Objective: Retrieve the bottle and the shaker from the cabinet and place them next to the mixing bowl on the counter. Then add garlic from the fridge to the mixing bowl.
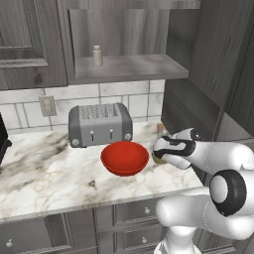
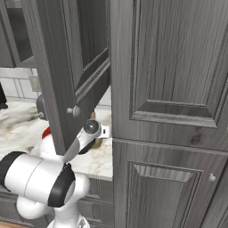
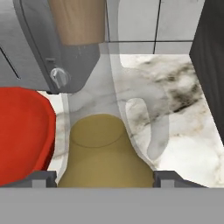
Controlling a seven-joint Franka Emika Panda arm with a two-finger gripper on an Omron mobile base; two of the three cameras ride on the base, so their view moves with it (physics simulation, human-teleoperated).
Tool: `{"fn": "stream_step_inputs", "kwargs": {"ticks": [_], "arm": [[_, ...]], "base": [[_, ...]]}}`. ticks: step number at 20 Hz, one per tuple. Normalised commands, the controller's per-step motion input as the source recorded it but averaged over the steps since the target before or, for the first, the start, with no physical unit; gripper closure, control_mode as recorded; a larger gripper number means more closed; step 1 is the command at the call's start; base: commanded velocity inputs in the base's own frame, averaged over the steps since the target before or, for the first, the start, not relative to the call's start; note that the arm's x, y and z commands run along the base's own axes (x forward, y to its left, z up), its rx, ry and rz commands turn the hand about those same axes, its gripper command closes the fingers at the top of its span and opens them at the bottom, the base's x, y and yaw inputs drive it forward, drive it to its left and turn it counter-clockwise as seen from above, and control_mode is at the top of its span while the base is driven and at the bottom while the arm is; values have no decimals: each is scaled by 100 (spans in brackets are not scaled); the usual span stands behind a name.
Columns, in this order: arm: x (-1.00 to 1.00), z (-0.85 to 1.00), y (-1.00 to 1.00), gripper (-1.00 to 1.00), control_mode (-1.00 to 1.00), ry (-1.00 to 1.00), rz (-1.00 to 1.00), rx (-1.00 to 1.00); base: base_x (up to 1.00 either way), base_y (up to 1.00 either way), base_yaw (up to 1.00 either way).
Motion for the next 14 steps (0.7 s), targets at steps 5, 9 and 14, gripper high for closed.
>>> {"fn": "stream_step_inputs", "kwargs": {"ticks": [5, 9, 14], "arm": [[-2, -1, 13, 100, -100, -8, 0, 0], [0, -5, 14, 100, -100, -7, 0, 0], [0, -4, 6, 100, -100, -2, 0, 0]], "base": [[0, 0, 0], [0, 0, 0], [0, 0, 0]]}}
